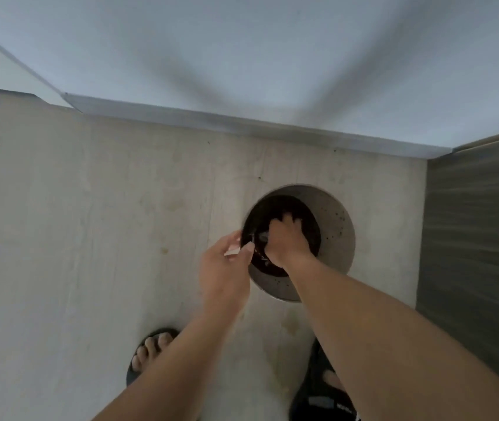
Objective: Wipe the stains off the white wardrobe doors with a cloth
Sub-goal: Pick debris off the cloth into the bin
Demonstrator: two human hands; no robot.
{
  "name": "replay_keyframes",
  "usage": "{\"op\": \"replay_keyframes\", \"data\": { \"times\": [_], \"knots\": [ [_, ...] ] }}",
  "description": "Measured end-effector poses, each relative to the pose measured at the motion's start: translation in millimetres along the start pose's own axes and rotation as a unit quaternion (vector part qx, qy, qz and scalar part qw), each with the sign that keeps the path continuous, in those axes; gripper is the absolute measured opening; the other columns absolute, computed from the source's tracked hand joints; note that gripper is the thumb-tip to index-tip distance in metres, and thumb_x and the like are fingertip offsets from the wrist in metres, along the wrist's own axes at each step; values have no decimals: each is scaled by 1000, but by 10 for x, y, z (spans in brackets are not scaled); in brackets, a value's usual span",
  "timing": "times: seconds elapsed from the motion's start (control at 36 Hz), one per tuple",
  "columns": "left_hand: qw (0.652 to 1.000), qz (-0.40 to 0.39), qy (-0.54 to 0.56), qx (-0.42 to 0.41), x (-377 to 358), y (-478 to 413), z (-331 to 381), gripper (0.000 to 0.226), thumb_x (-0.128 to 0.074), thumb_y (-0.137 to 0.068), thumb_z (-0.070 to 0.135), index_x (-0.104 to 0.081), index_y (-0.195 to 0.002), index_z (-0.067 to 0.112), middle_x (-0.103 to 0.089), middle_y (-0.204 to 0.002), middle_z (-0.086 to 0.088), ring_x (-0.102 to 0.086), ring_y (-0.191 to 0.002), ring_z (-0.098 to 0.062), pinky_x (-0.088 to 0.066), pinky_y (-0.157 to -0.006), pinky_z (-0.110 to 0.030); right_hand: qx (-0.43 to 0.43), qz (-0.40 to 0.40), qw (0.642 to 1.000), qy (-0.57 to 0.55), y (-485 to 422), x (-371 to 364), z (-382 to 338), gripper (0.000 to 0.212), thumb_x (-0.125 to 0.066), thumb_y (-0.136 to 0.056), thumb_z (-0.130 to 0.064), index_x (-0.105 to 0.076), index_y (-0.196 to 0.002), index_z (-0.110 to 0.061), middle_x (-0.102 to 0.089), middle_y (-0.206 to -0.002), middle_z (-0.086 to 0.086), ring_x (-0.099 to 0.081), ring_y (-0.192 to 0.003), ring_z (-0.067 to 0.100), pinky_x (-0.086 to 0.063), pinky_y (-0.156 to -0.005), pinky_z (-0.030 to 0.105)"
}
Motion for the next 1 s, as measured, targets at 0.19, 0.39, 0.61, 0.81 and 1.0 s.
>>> {"op": "replay_keyframes", "data": {
  "times": [0.19, 0.39, 0.61, 0.81, 1.0],
  "knots": [
    [998, -18, 38, 44, 23, 25, -41, 36, -72, -97, 23, -67, -101, 58, -76, -104, 13, -73, -99, -7, -60, -95, -45, 34, 29, 998, 49, -168, 111, 14, 47, -65, -89, -12, -55, -134, -14, -51, -137, 12, -50, -127, 36, -49, -100, 46],
    [998, 62, -20, 10, 66, 218, 164, 30, -66, -101, 30, -62, -131, 31, -66, -108, 3, -66, -87, -7, -55, -77, -26, 58, 70, 992, 83, -110, 122, 9, 42, -63, -92, -12, -55, -133, -12, -49, -137, 12, -47, -126, 34, -52, -99, 45],
    [991, 88, -57, -85, -21, 530, 487, 19, -64, -98, 15, -62, -112, 28, -62, -111, 13, -58, -98, 6, -46, -76, -6, 73, 80, 990, 95, -68, 33, -66, 13, -58, -96, -15, -68, -105, -13, -65, -110, 9, -64, -102, 29, -59, -81, 42],
    [999, 22, -35, -7, -285, 588, 376, 30, -60, -101, 15, -59, -129, 26, -64, -117, 16, -64, -99, 2, -50, -70, -10, 44, 103, 994, -4, -52, -15, 2, 23, -63, -94, -19, -66, -117, -14, -49, -135, 7, -53, -117, 32, -51, -91, 41],
    [994, -28, 29, 101, -384, 740, 298, 56, -52, -104, 10, -34, -154, 26, -45, -152, 12, -49, -131, -6, -45, -99, -24, 119, 4, 990, 70, 85, 73, -148, 35, -60, -93, -8, -61, -127, -11, -54, -132, 10, -49, -124, 34, -50, -100, 48]
  ]
}}
Point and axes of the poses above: each hand's wrist, its own y-axis away from the middle knuckle, its own x-axis out of the back of the hand, z = x × y, the point moved 8 cm from there along -y, towards the middle knuckle
